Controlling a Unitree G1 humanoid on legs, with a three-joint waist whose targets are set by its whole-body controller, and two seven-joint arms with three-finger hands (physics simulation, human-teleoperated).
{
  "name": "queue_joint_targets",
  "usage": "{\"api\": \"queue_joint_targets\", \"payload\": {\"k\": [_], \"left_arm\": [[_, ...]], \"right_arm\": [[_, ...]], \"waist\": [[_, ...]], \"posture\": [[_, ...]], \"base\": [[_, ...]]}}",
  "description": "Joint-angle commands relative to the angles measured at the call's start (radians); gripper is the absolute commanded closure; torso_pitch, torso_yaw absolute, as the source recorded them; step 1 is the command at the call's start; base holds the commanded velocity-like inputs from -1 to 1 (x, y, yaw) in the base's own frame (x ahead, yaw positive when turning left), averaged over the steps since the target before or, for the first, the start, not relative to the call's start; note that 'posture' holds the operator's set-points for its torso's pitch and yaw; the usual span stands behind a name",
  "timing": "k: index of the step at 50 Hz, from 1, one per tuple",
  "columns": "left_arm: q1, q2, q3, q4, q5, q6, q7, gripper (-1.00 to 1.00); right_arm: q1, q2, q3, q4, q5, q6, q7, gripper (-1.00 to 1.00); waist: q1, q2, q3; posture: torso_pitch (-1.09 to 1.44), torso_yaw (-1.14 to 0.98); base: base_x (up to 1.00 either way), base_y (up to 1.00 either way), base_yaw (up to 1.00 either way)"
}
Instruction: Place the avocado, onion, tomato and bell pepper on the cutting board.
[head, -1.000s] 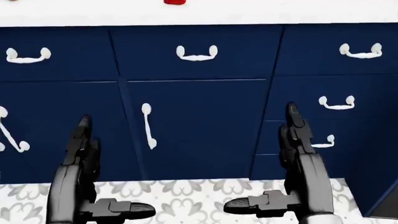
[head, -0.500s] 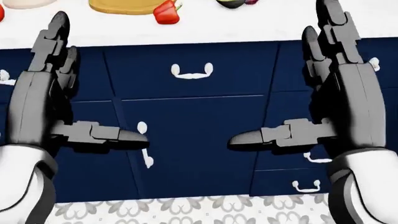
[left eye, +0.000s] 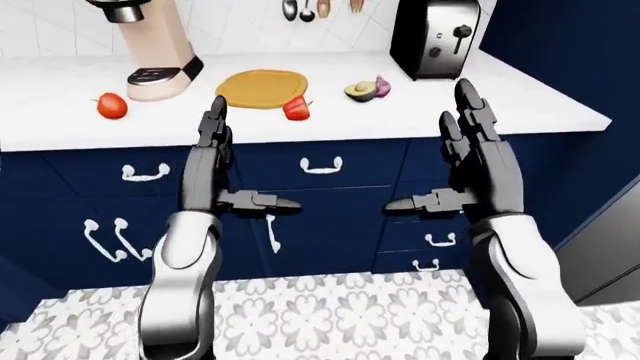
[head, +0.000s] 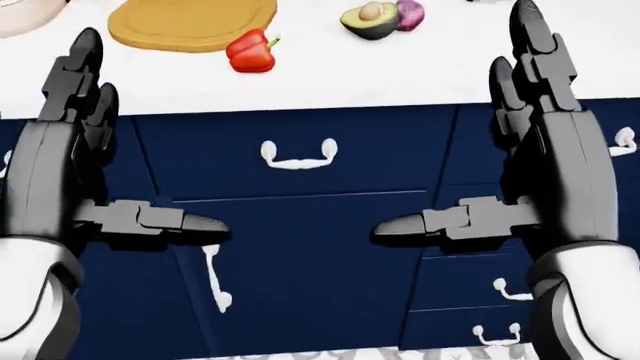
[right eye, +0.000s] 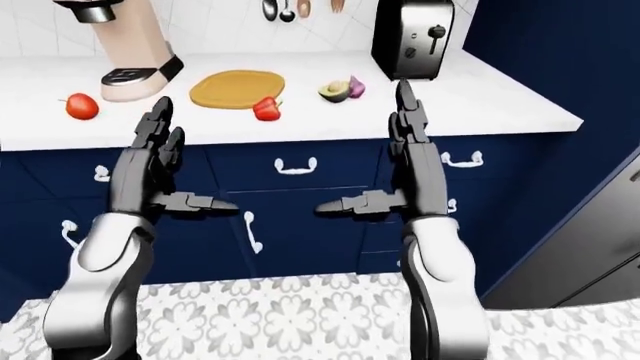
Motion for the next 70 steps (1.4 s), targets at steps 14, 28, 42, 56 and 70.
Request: {"api": "queue_joint_targets", "payload": {"k": [14,28,42,56,70], "left_arm": [[-0.037,0.015,0.023,-0.065,0.022,-0.025,0.009,-1.0],[-0.092,0.026,0.016,-0.039,0.033,-0.008,0.002,-1.0],[-0.084,0.032,0.025,-0.087,0.039,0.022,-0.003,-1.0],[-0.067,0.033,0.038,-0.105,0.037,0.02,-0.001,-1.0],[-0.071,0.035,0.038,-0.105,0.035,0.019,0.005,-1.0]], "right_arm": [[-0.033,-0.005,0.011,-0.072,-0.006,-0.018,0.007,-1.0],[-0.092,-0.021,-0.012,-0.053,0.008,-0.007,0.003,-1.0],[-0.084,-0.015,-0.008,-0.087,0.01,0.016,-0.014,-1.0],[-0.057,-0.017,-0.008,-0.11,0.035,-0.003,-0.023,-1.0],[-0.065,-0.011,-0.011,-0.111,0.038,-0.011,-0.028,-1.0]], "waist": [[0.008,0.106,-0.041],[0.002,-0.007,-0.032],[0.016,0.071,-0.022],[0.006,0.032,-0.017],[0.012,0.051,-0.052]], "posture": [[0.0,0.0],[0.0,0.0],[0.0,0.0],[0.0,0.0],[0.0,0.0]], "base": [[0.31,0.0,0.0],[0.3,0.16,0.0],[0.31,0.26,0.0],[0.12,0.18,0.0],[0.0,0.16,0.0]]}}
